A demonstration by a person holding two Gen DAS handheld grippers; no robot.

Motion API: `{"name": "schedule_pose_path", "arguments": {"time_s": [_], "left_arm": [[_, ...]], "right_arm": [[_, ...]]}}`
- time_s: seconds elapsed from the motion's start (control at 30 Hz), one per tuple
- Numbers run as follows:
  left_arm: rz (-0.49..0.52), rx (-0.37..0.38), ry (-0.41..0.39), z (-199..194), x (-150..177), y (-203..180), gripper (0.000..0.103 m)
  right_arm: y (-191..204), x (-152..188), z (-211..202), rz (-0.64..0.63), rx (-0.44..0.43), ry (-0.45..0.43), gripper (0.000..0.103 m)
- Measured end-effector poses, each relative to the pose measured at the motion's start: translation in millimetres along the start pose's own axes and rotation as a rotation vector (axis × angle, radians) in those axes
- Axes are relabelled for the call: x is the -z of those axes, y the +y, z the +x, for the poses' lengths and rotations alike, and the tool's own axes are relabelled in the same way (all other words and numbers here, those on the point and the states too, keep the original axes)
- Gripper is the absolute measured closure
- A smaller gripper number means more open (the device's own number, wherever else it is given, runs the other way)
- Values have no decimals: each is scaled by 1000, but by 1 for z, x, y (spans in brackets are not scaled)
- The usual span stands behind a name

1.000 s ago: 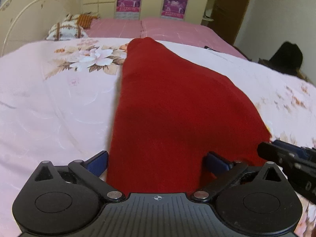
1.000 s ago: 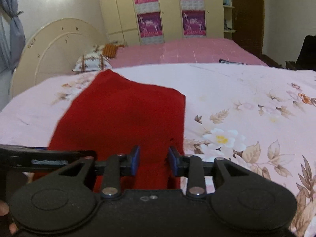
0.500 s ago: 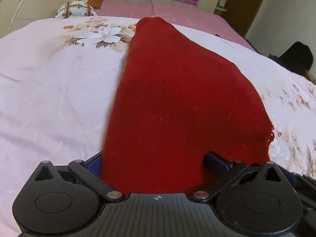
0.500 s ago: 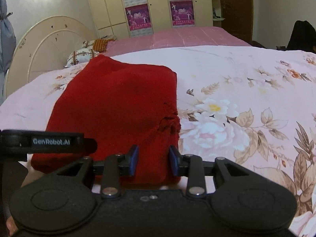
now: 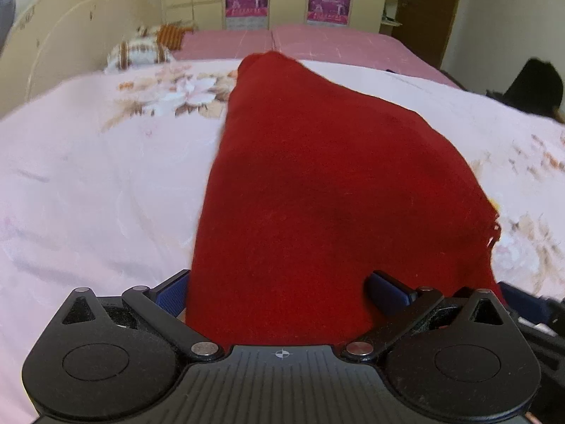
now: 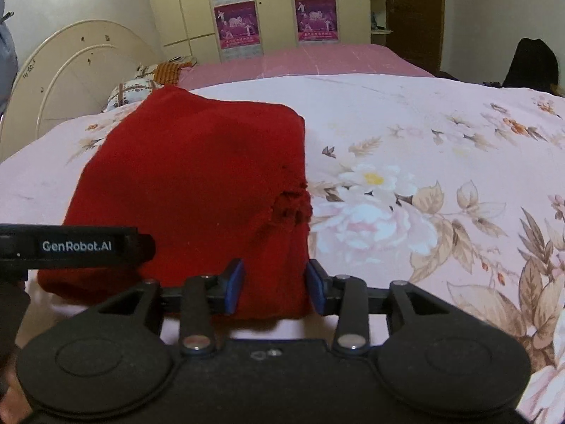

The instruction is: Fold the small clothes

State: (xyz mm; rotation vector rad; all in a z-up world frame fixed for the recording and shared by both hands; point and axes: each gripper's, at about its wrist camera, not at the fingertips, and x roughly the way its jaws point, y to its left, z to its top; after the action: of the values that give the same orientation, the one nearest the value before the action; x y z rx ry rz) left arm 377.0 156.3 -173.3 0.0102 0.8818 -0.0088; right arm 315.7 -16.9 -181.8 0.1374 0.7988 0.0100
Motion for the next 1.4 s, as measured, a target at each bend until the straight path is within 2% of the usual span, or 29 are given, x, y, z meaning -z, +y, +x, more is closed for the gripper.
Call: {"name": "schedule_pose_path", "arguments": {"time_s": [0.1,0.27,0.4,0.53,0.67,0.77,0.83,1.0,1.2,1.27,1.4], "left_arm": [[35,-36,-6,0,-3,-8,0],[59,-54,-21,1,-4,-12,0],[70,-35,-50,2,-1,-10,0],[69,-30,-42,1,-4,-10,0],[52,-11,-17,2,-7,-6,0],[60,-15,-11,0,-10,-5,0],[70,-36,-21,-8,-10,-6,0],[81,-39,-77,-51,-13,-5,0],[47,-35,-133,-120,-4,5,0],[56,-53,-143,-144,5,4,0],[68,-89,-174,-202,29,1,0]], "right_arm": [[0,-1,-2,16,2,5,63],[2,-1,-3,6,14,13,61],[2,-1,-1,7,26,12,56],[5,-2,-2,-11,45,11,55],[6,-8,-11,-10,80,-53,55],[7,-7,4,-33,90,29,55],[8,-10,-1,-40,99,25,55],[6,-20,-35,-9,56,-42,53],[7,-19,-88,-56,-11,-99,38],[4,-15,-105,-68,-46,-99,37],[-6,-1,-144,-58,-135,-65,25]]}}
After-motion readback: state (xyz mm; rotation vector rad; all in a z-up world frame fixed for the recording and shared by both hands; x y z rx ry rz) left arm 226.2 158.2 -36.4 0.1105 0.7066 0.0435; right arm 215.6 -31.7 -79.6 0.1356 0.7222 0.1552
